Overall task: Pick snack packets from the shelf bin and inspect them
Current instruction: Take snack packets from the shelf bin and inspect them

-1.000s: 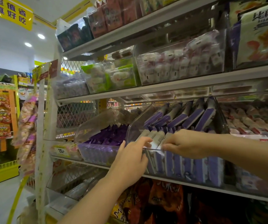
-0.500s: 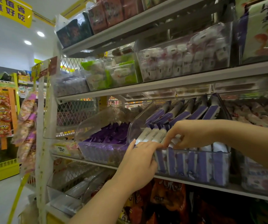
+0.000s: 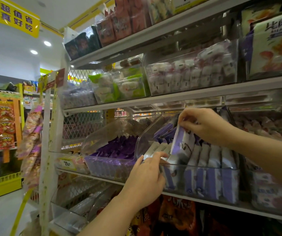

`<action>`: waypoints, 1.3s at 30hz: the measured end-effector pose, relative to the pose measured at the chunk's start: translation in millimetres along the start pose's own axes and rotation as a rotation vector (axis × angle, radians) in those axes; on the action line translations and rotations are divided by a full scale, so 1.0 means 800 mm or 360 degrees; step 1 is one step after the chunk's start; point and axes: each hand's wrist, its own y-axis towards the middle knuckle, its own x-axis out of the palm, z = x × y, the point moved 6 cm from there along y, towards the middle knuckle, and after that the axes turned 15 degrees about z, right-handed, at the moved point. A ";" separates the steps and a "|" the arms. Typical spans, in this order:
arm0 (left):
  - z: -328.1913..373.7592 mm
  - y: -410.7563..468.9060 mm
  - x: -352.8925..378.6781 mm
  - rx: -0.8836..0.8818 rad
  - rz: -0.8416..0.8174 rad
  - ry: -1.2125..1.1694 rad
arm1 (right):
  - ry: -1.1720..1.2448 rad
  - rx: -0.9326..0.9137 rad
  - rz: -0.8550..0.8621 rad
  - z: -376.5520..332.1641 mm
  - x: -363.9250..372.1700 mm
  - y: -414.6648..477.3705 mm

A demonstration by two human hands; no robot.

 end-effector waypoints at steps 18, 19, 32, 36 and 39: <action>-0.065 -0.024 -0.107 -0.1393 0.0218 -0.1830 | 0.0802 -0.0135 0.0457 -0.137 0.059 -0.064; -0.075 -0.033 -0.111 -0.1407 0.0267 -0.1786 | 0.0825 -0.0149 0.0424 -0.144 0.073 -0.074; -0.212 -0.210 -0.064 -0.1471 0.0206 -0.1475 | 0.1700 0.1472 -0.0387 -0.146 0.299 -0.202; -0.239 -0.248 -0.041 -0.1575 0.0152 -0.1432 | 0.1828 0.1638 -0.0437 -0.138 0.346 -0.240; -0.260 -0.262 -0.038 -0.1707 0.0370 -0.1251 | 0.1888 0.1687 -0.0508 -0.137 0.375 -0.262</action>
